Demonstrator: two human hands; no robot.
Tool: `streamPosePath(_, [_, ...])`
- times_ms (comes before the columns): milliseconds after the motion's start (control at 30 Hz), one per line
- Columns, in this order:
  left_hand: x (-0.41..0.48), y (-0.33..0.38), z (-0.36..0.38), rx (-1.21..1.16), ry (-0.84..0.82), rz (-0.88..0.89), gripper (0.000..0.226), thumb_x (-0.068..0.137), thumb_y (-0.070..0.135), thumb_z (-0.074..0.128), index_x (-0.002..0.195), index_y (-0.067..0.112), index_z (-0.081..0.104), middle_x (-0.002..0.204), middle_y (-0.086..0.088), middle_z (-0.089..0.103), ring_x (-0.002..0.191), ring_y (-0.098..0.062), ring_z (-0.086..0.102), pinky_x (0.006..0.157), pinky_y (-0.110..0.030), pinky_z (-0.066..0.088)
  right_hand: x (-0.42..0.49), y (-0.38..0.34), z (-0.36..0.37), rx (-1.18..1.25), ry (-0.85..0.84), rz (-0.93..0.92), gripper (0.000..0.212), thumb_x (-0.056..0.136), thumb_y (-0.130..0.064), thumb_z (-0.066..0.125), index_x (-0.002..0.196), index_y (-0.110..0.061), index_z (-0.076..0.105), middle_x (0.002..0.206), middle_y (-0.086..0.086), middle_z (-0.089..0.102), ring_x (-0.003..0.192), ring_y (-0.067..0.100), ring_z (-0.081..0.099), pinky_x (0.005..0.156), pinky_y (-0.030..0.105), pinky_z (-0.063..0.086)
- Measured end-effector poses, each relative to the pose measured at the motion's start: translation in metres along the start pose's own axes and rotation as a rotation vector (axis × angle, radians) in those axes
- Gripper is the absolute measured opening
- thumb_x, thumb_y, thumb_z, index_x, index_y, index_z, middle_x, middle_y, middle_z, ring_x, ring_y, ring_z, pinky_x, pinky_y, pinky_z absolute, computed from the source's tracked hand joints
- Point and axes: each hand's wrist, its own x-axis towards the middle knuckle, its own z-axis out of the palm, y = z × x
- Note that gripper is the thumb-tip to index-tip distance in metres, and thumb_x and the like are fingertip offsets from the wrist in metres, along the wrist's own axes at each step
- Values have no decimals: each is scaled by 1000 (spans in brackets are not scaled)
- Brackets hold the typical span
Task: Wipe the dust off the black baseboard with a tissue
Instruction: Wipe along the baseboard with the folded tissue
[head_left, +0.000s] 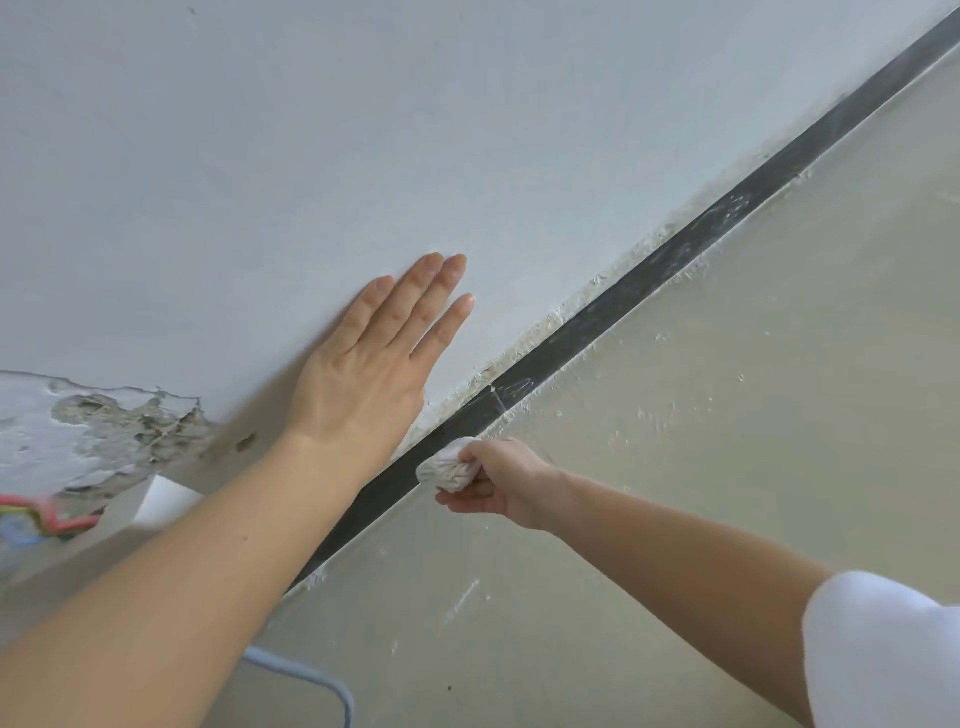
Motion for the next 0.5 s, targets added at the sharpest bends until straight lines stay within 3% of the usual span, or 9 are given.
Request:
streamPosePath(167, [7,18,4,-24,41,-123,86,90,31,47,154,15,-8,157,-7,-21,145,-23,-11,115,-39,-10,17,-21,0,376,46,-76,19,92,3,39,94,8,57,89,25,65,71,29,66,63,31,60])
streamPosePath(400, [-12,47,23,-39,68,-327,88,89,24,57,155,14,0,158,-5,-16,145,-21,-10,116,-38,-3,4,-55,-55,390,182,-210,19,89,2,41,91,7,60,83,21,66,63,24,67,62,27,60])
streamPosePath(500, [-25,50,37,31,66,-343,87,89,25,58,155,16,3,158,-5,-13,145,-22,-16,117,-39,-2,10,-39,-72,292,287,-158,22,85,-6,44,94,4,60,84,19,68,61,24,65,54,26,59])
